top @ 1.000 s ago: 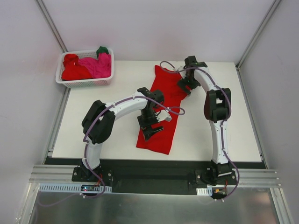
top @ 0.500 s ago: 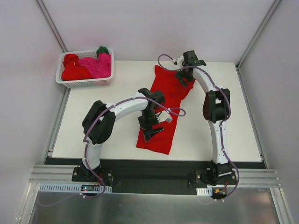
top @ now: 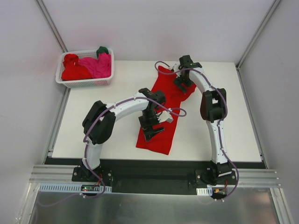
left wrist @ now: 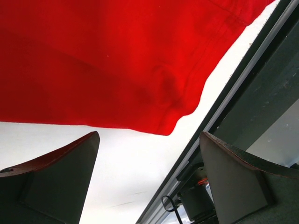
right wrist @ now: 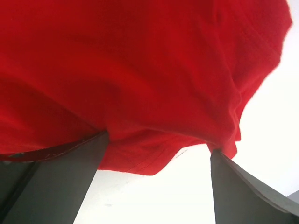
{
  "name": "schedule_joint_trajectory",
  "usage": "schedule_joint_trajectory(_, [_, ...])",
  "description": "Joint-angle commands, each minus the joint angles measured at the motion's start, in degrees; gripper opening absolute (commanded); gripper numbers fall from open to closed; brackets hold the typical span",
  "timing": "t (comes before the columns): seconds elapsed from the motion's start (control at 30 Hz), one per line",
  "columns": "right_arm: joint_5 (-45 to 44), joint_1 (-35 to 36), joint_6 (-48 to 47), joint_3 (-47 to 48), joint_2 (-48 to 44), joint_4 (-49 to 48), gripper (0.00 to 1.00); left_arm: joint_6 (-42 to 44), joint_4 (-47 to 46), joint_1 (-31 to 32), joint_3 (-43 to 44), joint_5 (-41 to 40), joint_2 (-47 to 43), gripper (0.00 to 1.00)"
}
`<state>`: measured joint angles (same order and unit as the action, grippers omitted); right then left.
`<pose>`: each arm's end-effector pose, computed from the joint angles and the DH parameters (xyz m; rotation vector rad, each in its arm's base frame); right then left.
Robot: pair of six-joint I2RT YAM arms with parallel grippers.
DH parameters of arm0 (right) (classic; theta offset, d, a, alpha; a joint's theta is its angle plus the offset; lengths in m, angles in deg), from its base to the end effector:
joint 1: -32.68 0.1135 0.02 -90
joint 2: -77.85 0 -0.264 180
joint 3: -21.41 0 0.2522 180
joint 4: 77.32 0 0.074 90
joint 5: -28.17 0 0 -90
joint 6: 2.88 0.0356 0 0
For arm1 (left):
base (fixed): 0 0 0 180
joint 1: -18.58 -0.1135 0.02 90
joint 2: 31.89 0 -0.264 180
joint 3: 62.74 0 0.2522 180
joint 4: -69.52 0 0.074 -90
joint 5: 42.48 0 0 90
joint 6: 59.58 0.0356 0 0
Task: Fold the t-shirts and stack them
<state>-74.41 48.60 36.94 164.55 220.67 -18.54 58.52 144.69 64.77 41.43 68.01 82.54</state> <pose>0.5209 0.1405 0.1818 -1.3687 2.2540 -0.4969 0.2582 -0.2871 0.2019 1.8702 2.4321 -0.5669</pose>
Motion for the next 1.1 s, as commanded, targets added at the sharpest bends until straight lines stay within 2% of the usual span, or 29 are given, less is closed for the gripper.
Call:
schedule_joint_trajectory(0.0, [0.63,-1.16,-0.1,-1.94,-2.72,10.0,0.96,1.26,1.61,0.65,2.58,0.78,0.26,0.89])
schedule_joint_trajectory(0.17, [0.28,-1.68,0.25,-2.91,-3.52,8.43,0.96,1.08,1.7,0.74,2.23,2.09,1.32,0.9])
schedule_joint_trajectory(0.37, [-1.57,-1.33,1.57,3.68,1.58,7.9,0.96,1.78,1.0,0.74,1.26,5.17,3.43,0.9])
schedule_joint_trajectory(0.5, [-2.54,-1.16,1.39,1.23,0.97,4.04,0.96,2.49,0.56,0.74,5.29,6.22,5.62,0.9])
schedule_joint_trajectory(0.6, [-4.47,-0.98,1.13,0.96,1.31,1.22,0.96,2.31,1.08,0.74,8.1,9.82,7.9,0.91])
schedule_joint_trajectory(0.8, [-8.6,0.25,-2.65,3.59,4.65,-3.88,0.96,2.49,7.4,0.74,14.7,22.39,13.44,0.91])
schedule_joint_trajectory(1.07, [-12.72,2.62,-8.36,4.12,7.73,-14.23,0.96,4.42,11.54,1.35,14.71,27.93,15.47,0.91])
